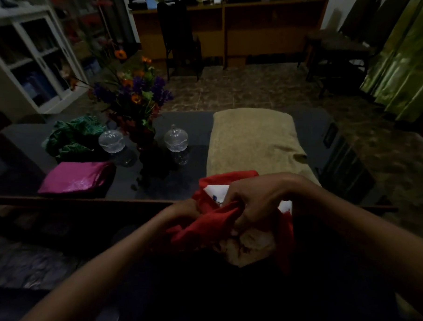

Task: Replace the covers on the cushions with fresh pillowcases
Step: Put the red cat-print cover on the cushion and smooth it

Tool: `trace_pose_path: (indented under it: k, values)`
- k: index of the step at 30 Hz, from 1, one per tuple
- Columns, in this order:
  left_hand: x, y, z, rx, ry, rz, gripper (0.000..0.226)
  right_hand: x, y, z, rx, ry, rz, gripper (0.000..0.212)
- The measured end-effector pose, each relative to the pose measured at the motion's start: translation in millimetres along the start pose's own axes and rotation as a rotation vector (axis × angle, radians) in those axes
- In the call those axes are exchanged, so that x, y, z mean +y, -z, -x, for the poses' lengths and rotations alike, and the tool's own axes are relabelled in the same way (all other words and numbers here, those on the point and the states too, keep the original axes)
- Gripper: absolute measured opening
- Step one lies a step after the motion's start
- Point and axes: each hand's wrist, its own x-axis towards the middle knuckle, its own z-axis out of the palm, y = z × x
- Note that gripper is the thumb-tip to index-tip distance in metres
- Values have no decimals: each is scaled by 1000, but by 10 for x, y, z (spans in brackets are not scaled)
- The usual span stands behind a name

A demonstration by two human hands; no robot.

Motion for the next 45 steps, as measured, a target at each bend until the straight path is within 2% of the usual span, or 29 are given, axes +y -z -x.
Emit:
trace_pose_path:
  k: [2, 4, 7, 9, 11, 13, 14, 16, 19, 22, 24, 27, 30, 33, 36, 38, 41, 43, 45]
  values:
    - [-17, 60, 23, 12, -61, 64, 18, 91, -46, 51, -117, -51, -14, 17]
    - [-69, 205, 97, 89, -98, 187, 19, 198, -78, 71, -173, -87, -17, 31]
    - [-114, 417, 262, 148, -222, 339, 21, 399, -126, 10, -146, -114, -202, 40]
    - [-95, 450, 423, 150, -322, 360, 20, 534, -194, -115, 14, -129, -399, 45]
    - [-68, 478, 575, 176, -411, 358, 16, 634, -268, -255, 266, -142, -505, 63]
    - [27, 529, 761, 213, -501, 362, 13, 647, -329, -380, 452, -59, -419, 82]
    - [76, 565, 845, 225, -538, 367, 14, 652, -363, -454, 502, -18, -286, 84]
    - [149, 662, 973, 256, -584, 368, 20, 618, -396, -600, 562, 3, -51, 69]
    - [197, 859, 1138, 304, -609, 390, 24, 501, -264, -670, 687, -102, 66, 30]
    - [157, 1050, 1251, 344, -621, 347, 27, 445, 22, -592, 830, -187, 16, 17]
    - [72, 1157, 1268, 300, -585, 299, 30, 416, 256, -487, 924, -173, -143, 9]
    - [22, 1226, 1244, 229, -523, 199, 34, 288, 544, -305, 956, -16, -427, 8]
    - [164, 1200, 1197, 274, -434, 182, 33, 149, 675, -162, 948, 92, -518, 9]
    - [360, 1066, 1084, 402, -360, 125, 36, 96, 684, -96, 941, 103, -480, 11]
    - [476, 903, 928, 529, -410, 97, 15, 94, 670, 17, 860, 65, -461, 16]
    - [494, 900, 871, 521, -440, 177, 12, 118, 676, 145, 747, 14, -457, 19]
    - [531, 1036, 929, 484, -450, 329, 20, 170, 706, 300, 638, -44, -437, 19]
    - [578, 1150, 989, 533, -455, 362, 27, 155, 763, 339, 662, -47, -375, 14]
    - [656, 1233, 1024, 700, -501, 351, 27, 104, 844, 334, 798, -31, -301, 9]
